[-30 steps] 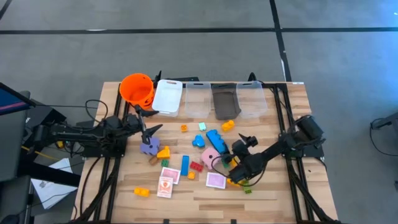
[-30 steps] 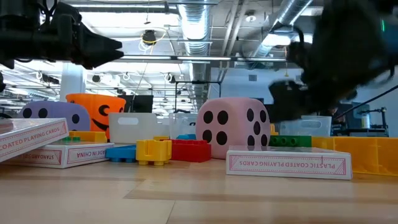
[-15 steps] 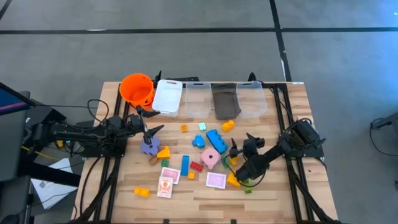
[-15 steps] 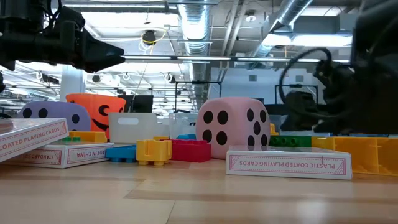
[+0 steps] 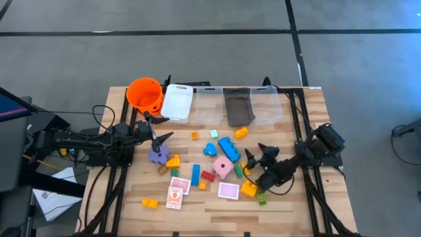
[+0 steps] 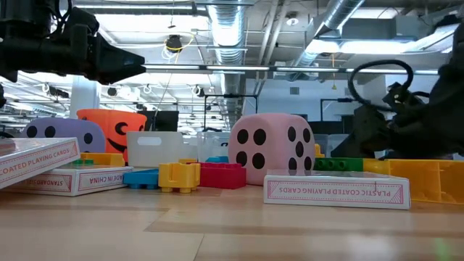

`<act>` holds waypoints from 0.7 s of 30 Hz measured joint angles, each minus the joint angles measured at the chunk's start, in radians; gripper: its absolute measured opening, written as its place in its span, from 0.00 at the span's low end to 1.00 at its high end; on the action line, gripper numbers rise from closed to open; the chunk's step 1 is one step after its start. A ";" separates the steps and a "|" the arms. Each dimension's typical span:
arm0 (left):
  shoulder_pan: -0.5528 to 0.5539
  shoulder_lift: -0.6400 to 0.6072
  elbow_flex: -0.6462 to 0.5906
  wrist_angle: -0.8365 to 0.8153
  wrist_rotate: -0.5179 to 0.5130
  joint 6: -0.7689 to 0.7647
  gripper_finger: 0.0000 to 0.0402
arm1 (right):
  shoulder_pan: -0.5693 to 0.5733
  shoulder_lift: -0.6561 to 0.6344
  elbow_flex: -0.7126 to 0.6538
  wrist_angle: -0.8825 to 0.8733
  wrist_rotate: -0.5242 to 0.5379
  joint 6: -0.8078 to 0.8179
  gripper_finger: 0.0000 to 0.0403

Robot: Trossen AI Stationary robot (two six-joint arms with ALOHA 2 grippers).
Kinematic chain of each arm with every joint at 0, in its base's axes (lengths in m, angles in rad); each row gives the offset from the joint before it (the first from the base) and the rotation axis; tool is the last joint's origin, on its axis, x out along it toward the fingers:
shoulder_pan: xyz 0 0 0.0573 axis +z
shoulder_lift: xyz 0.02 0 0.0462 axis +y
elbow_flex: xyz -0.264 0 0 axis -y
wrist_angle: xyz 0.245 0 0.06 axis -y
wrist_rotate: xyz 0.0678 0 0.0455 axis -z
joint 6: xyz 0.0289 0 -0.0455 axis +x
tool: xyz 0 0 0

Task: Pick & Place Toys
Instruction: Put the big yellow game piece into the right transparent bin

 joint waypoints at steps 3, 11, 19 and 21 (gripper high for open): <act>0.000 0.000 0.000 0.007 0.000 0.000 0.75 | 0.000 -0.007 -0.033 0.144 -0.001 -0.121 0.99; 0.000 0.000 0.000 0.006 0.001 0.000 0.75 | -0.016 -0.008 -0.089 0.289 -0.015 -0.226 0.99; 0.000 0.000 0.000 0.006 0.005 -0.005 0.75 | -0.035 -0.008 -0.126 0.292 -0.007 -0.211 0.99; 0.000 0.000 0.000 0.005 0.004 -0.006 0.75 | -0.035 -0.008 -0.136 0.289 -0.003 -0.211 0.99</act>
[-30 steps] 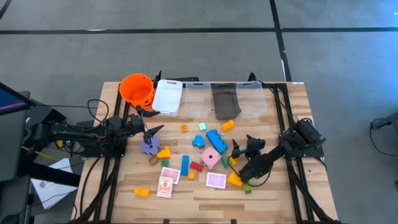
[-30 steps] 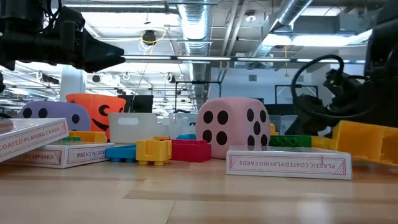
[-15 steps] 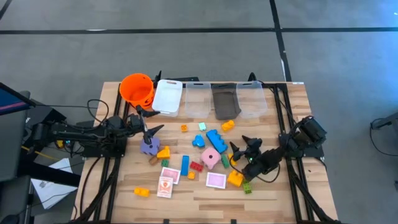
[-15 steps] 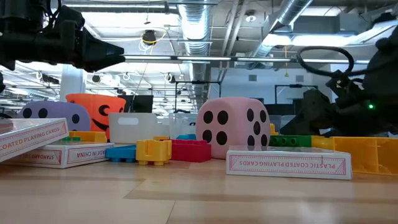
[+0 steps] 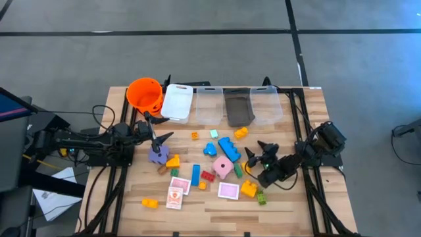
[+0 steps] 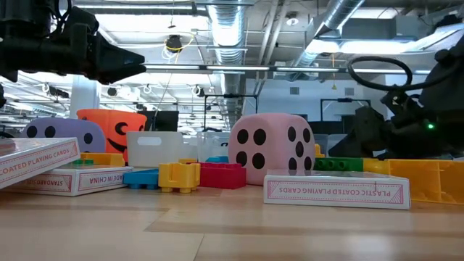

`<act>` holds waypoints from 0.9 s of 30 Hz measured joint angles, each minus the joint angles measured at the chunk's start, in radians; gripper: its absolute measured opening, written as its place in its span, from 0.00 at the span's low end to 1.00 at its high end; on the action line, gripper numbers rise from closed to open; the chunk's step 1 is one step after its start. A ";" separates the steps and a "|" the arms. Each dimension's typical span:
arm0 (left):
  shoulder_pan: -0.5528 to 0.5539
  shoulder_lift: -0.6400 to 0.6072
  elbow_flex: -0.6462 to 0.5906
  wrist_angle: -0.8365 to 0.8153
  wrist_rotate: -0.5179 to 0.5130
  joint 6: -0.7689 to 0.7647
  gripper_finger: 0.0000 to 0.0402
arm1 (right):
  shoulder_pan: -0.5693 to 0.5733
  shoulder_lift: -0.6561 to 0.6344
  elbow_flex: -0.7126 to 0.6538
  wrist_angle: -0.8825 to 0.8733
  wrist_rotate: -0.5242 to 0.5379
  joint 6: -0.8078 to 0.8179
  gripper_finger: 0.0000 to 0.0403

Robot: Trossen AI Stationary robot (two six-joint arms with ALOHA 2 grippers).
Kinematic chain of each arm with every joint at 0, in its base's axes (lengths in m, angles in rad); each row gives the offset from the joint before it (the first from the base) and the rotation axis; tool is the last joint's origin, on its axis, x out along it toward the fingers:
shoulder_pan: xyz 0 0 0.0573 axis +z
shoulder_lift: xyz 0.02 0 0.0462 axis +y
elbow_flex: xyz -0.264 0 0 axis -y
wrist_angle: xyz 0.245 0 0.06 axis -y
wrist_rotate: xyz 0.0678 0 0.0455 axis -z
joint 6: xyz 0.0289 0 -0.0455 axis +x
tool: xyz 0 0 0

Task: Pick & Place Toys
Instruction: Put the big yellow game piece into the right transparent bin

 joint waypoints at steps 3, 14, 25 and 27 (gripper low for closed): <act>0.000 0.000 0.000 0.000 0.000 0.000 0.75 | 0.006 0.003 -0.018 0.029 0.002 -0.034 0.99; 0.000 0.000 0.000 -0.001 -0.001 -0.001 0.75 | -0.011 0.007 -0.059 0.204 -0.071 -0.287 0.98; 0.000 0.000 0.000 -0.007 -0.004 -0.012 0.75 | -0.088 0.006 -0.030 0.228 -0.114 -0.376 0.99; 0.000 0.000 0.000 -0.017 -0.004 -0.012 0.75 | -0.088 0.006 -0.029 0.228 -0.116 -0.371 0.99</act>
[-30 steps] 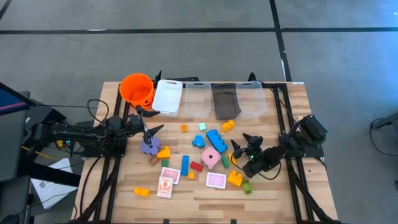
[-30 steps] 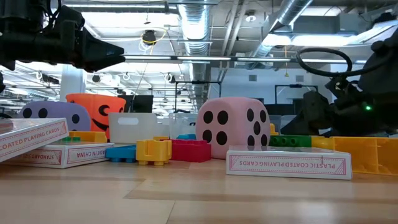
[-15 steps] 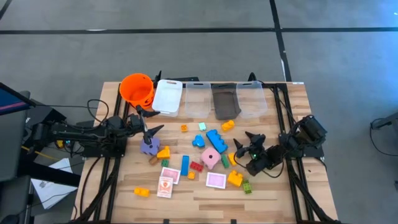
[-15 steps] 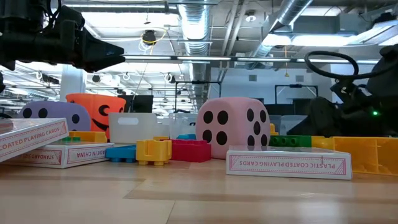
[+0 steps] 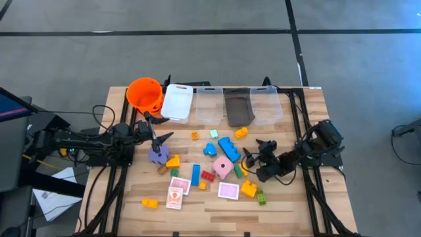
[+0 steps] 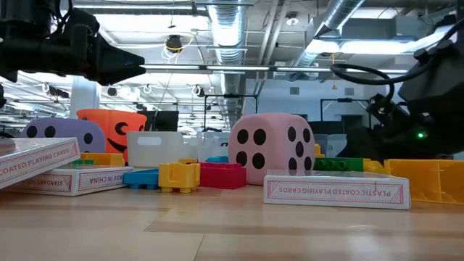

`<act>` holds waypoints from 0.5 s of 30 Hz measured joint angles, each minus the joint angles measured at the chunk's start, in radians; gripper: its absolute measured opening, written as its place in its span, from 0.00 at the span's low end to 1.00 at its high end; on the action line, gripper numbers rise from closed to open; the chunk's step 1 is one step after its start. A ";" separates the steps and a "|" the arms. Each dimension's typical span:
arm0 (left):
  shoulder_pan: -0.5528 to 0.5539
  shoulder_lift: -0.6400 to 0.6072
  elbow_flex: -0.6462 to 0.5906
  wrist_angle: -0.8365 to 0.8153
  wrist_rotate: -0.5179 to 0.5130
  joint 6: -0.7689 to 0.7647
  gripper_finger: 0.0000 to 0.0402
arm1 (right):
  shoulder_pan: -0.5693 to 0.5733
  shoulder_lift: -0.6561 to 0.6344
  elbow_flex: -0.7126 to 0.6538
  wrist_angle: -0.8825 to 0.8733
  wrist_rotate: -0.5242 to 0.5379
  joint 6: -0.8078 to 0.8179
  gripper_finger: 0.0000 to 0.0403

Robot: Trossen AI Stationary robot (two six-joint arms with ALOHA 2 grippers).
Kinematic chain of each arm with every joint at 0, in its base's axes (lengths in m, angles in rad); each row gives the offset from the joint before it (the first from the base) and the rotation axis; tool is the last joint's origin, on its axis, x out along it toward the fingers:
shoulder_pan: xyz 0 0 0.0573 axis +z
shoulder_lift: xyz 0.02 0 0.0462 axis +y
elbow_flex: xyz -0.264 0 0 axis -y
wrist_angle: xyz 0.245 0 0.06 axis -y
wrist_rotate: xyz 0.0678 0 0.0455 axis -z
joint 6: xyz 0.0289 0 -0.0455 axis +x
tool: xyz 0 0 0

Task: Pick & Place Toys
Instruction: Put the big yellow game piece into the right transparent bin

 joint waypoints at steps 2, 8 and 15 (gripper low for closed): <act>0.000 0.000 0.000 -0.010 0.000 0.000 0.75 | 0.003 0.003 0.008 0.007 0.004 -0.024 0.99; 0.000 0.000 0.000 -0.019 0.001 0.000 0.75 | -0.002 0.005 0.061 -0.002 -0.032 -0.090 0.99; 0.000 0.000 0.000 -0.019 0.001 0.000 0.75 | -0.035 0.001 0.081 -0.018 -0.063 -0.153 0.99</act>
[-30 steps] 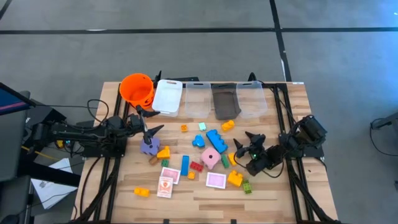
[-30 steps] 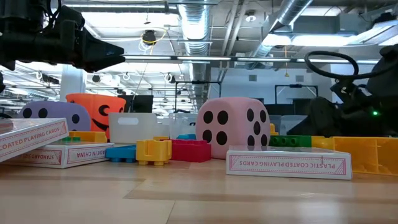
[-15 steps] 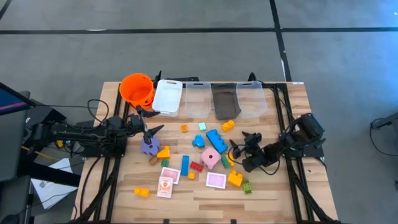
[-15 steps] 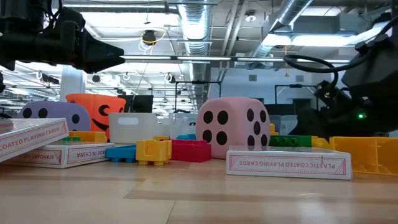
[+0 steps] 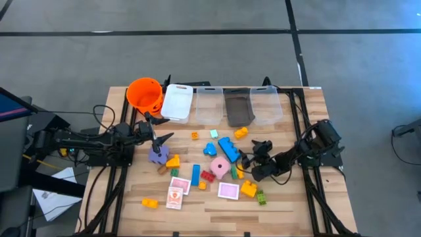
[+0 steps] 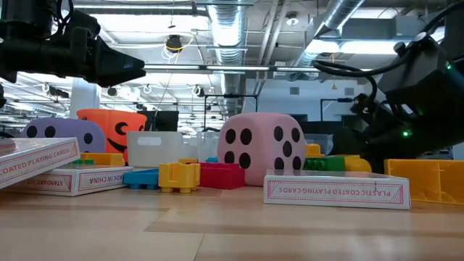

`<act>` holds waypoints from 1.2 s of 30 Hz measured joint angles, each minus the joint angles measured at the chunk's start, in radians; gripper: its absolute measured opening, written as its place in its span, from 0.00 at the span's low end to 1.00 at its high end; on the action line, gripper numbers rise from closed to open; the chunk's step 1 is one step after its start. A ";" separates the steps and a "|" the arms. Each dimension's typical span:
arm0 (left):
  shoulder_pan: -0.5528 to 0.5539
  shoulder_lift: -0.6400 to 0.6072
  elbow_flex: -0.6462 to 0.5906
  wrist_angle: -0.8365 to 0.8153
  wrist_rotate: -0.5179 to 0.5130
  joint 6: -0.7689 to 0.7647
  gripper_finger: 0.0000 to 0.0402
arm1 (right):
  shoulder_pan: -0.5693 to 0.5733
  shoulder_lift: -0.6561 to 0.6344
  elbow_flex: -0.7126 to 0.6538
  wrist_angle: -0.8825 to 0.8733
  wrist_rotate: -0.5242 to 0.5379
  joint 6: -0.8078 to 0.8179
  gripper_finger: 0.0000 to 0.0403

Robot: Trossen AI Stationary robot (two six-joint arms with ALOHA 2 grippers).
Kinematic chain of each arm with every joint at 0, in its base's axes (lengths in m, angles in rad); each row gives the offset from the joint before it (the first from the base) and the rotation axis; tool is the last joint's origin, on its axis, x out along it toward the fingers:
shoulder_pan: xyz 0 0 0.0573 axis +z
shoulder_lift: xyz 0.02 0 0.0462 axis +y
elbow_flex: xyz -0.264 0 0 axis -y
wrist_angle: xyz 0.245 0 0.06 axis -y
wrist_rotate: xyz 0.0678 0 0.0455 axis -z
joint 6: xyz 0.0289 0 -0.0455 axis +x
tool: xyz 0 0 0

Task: Pick & Place Toys
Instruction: Put the big yellow game piece into the right transparent bin

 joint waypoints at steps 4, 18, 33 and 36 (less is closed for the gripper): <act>0.000 0.000 0.000 0.000 0.000 0.000 0.75 | -0.032 0.000 0.002 -0.002 -0.001 -0.031 0.99; 0.000 0.000 0.000 -0.055 0.003 -0.025 0.75 | -0.213 -0.003 0.003 0.000 -0.027 -0.030 0.99; 0.000 0.000 0.000 -0.070 -0.002 -0.027 0.75 | -0.223 -0.001 0.027 0.051 -0.079 -0.134 0.99; 0.000 0.000 0.000 -0.070 -0.002 -0.027 0.75 | -0.223 -0.001 0.027 0.069 -0.096 -0.145 0.99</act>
